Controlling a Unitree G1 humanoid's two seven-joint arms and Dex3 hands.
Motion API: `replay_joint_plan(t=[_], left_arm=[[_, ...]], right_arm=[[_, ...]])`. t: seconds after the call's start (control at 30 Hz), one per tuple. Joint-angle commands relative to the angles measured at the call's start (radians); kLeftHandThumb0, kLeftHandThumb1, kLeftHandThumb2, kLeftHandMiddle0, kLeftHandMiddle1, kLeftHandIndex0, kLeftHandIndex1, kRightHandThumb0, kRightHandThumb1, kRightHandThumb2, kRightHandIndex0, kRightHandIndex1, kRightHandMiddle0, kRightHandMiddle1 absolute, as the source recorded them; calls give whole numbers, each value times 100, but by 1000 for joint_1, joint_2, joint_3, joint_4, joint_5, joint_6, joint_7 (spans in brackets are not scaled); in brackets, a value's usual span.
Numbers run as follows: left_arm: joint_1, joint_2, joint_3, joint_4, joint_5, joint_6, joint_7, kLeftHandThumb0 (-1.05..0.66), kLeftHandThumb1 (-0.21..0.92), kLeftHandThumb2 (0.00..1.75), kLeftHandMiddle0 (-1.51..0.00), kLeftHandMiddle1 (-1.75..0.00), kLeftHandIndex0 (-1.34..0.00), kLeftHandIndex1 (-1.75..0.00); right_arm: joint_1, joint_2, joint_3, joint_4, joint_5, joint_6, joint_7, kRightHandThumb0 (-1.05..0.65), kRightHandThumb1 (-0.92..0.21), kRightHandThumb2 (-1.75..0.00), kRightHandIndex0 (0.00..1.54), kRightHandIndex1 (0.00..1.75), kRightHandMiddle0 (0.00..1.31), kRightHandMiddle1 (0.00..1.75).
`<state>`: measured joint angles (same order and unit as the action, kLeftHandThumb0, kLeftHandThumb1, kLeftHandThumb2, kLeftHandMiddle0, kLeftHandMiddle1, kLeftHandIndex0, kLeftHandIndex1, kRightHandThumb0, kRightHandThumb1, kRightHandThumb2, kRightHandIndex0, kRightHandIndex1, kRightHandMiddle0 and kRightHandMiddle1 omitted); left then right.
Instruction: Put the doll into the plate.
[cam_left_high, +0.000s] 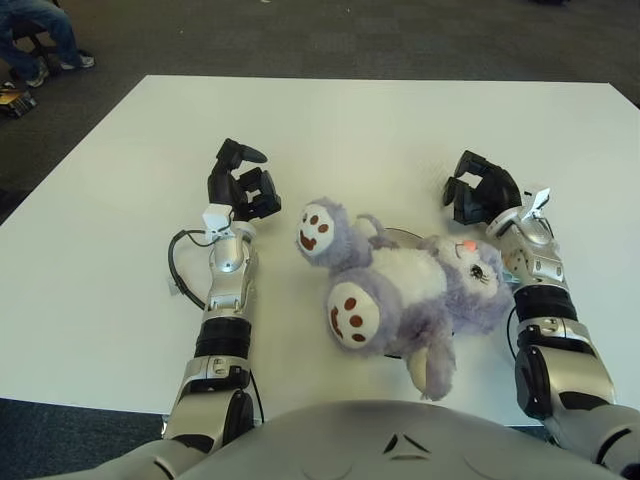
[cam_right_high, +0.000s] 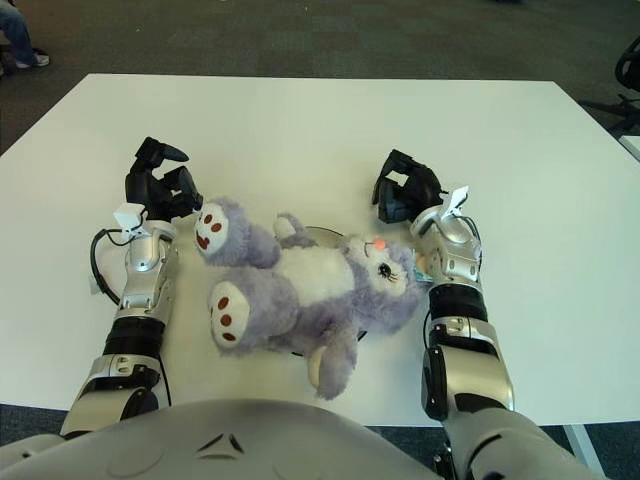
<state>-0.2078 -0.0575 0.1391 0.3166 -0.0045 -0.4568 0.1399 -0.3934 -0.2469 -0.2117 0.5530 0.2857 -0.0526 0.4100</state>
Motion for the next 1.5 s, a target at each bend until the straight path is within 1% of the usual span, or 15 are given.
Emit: replay_joint_plan(t=[0.0,0.33,0.53,1.07,1.47], left_arm=[[65,-2,0,42,-4,9,-2,-48,33,130,-130,-175,-60,-175],[63,-2,2,48,-2,1,2,-47,33,129,-130,-175,-60,-175],[68,-1,1,42,-9,4,-7,-47,33,129,-130,-175,-60,-175],[67,-1,2,47,-12,0,-7,-47,33,129,-131,-175,-59,-175],[70,-2,0,45,-17,-5,-9,-47,34,128,-131,-175,-59,-175]], right_arm=[[24,16,6,-29,5,9,7,-1,10,-175,91,175,77,162],[46,51,14,-52,18,48,8,-1,7,-175,89,175,70,172],[53,59,13,-59,21,60,6,-1,6,-174,89,174,68,174],[50,72,15,-49,10,58,-20,-1,6,-174,88,173,67,175],[46,92,1,-35,5,25,-72,-1,6,-175,88,175,68,175]])
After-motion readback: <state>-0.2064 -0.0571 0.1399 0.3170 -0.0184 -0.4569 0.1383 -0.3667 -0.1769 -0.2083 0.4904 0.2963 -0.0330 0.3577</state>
